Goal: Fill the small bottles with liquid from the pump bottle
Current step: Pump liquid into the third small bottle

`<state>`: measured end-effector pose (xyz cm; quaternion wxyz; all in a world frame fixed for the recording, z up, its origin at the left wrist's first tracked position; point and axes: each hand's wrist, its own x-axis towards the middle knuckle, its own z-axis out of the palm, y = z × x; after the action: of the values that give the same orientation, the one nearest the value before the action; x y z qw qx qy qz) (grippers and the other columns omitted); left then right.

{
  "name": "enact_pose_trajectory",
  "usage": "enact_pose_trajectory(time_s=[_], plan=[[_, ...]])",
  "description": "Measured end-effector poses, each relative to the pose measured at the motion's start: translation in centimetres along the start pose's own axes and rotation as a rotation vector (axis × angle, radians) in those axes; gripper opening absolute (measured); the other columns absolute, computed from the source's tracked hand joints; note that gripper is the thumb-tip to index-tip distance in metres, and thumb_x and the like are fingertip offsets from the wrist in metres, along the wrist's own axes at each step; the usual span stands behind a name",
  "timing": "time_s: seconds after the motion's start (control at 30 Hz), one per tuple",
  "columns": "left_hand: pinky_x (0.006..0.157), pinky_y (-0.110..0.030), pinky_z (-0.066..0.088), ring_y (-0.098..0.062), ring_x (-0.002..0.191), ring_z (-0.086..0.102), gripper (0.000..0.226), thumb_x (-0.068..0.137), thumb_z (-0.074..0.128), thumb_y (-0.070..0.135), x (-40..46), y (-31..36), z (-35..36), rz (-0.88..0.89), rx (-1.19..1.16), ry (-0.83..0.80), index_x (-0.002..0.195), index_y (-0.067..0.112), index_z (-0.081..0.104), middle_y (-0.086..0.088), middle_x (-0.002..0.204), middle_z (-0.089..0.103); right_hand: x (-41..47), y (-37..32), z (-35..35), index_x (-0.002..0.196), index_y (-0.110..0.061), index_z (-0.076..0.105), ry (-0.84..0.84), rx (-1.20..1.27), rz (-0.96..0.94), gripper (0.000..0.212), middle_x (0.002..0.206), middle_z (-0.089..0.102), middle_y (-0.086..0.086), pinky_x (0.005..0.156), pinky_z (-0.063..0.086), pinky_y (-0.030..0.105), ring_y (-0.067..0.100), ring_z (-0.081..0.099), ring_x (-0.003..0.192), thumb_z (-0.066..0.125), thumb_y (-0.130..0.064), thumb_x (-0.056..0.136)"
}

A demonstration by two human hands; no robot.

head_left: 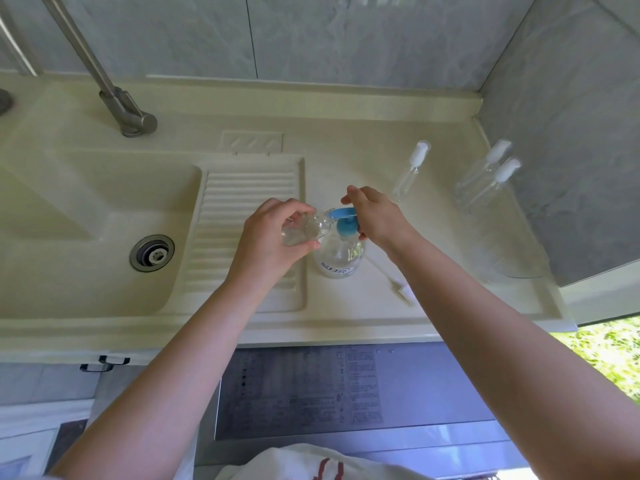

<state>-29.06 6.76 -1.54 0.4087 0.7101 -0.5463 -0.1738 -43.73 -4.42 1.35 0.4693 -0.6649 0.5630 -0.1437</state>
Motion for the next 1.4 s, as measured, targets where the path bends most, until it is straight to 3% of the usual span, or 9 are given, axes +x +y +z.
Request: enact_pose_trajectory(time_s=[0.1,0.23,0.4,0.53,0.67,0.93,1.07,1.3,1.4], plan=[[0.084,-0.009,0.044,-0.007,0.088,0.064,0.048,0.061,0.091,0.021,0.0,0.1,0.0,-0.018,-0.003,-0.001,0.105,0.026,0.07,0.006,0.097,0.062,-0.4,0.6,0.2,0.11,-0.018,0.065,0.038,0.028,-0.035,0.037,0.096,0.059,-0.004,0.065,0.044,0.026,0.019,0.054,0.081,0.033,-0.035,0.103],[0.077,0.001,0.037,-0.006,0.088,0.062,0.047,0.063,0.09,0.017,0.2,0.3,-0.2,-0.058,-0.015,-0.004,0.106,0.023,0.071,0.001,0.097,0.063,-0.9,0.8,0.7,0.115,-0.009,0.065,0.057,-0.024,-0.104,0.042,0.097,0.058,0.002,0.083,0.045,0.036,0.024,0.052,0.087,0.028,-0.027,0.106],[0.077,0.001,0.038,-0.011,0.087,0.064,0.045,0.064,0.089,0.013,0.4,0.4,-0.4,-0.041,-0.012,-0.006,0.104,0.022,0.07,-0.001,0.096,0.061,-1.2,0.8,0.7,0.116,-0.008,0.065,0.073,-0.028,-0.102,0.046,0.1,0.059,0.001,0.094,0.047,0.041,0.025,0.054,0.092,0.027,-0.033,0.107],[0.086,-0.014,0.046,-0.011,0.088,0.063,0.047,0.063,0.089,0.015,0.6,0.2,-0.6,-0.016,0.006,0.001,0.105,0.023,0.07,0.003,0.096,0.06,-1.1,0.1,0.5,0.101,-0.018,0.067,0.055,0.037,-0.027,0.049,0.103,0.064,0.003,0.095,0.047,0.039,0.027,0.058,0.094,0.028,-0.047,0.104],[0.093,-0.024,0.05,-0.01,0.092,0.062,0.049,0.063,0.089,0.013,1.0,0.2,-0.9,0.029,0.034,0.003,0.107,0.023,0.07,0.002,0.097,0.06,-1.2,-0.1,0.9,0.116,-0.005,0.064,0.078,-0.062,-0.107,0.053,0.107,0.066,0.013,0.092,0.044,0.037,0.034,0.058,0.107,0.027,-0.042,0.106],[0.092,-0.02,0.048,-0.009,0.093,0.062,0.05,0.062,0.089,0.013,1.5,-0.1,-0.8,0.041,0.044,-0.025,0.107,0.025,0.07,0.004,0.099,0.059,-0.2,0.1,1.4,0.108,-0.008,0.068,0.103,-0.025,-0.098,0.051,0.094,0.061,0.0,0.081,0.037,0.028,0.021,0.055,0.092,0.029,-0.041,0.107],[0.093,-0.028,0.051,-0.01,0.092,0.062,0.05,0.061,0.089,0.012,1.3,-0.4,-0.5,0.047,0.034,-0.029,0.106,0.025,0.07,0.002,0.097,0.059,-0.3,0.1,1.8,0.106,-0.007,0.067,0.128,-0.031,-0.105,0.049,0.087,0.059,-0.002,0.085,0.042,0.031,0.022,0.056,0.091,0.029,-0.036,0.107],[0.092,-0.025,0.05,-0.011,0.092,0.062,0.05,0.06,0.089,0.01,1.1,-0.2,-0.6,0.054,0.008,-0.015,0.105,0.024,0.07,0.002,0.097,0.06,-0.2,0.7,0.5,0.102,-0.02,0.068,0.003,0.012,-0.02,0.054,0.105,0.066,0.003,0.089,0.049,0.036,0.019,0.057,0.084,0.034,-0.062,0.098],[0.091,-0.019,0.048,-0.012,0.092,0.063,0.05,0.061,0.089,0.009,1.1,-0.2,-0.7,0.045,0.004,-0.012,0.105,0.024,0.07,0.002,0.098,0.06,-0.3,0.5,0.6,0.105,-0.015,0.067,0.023,-0.031,-0.048,0.055,0.106,0.065,0.007,0.086,0.047,0.035,0.024,0.058,0.093,0.035,-0.059,0.099]])
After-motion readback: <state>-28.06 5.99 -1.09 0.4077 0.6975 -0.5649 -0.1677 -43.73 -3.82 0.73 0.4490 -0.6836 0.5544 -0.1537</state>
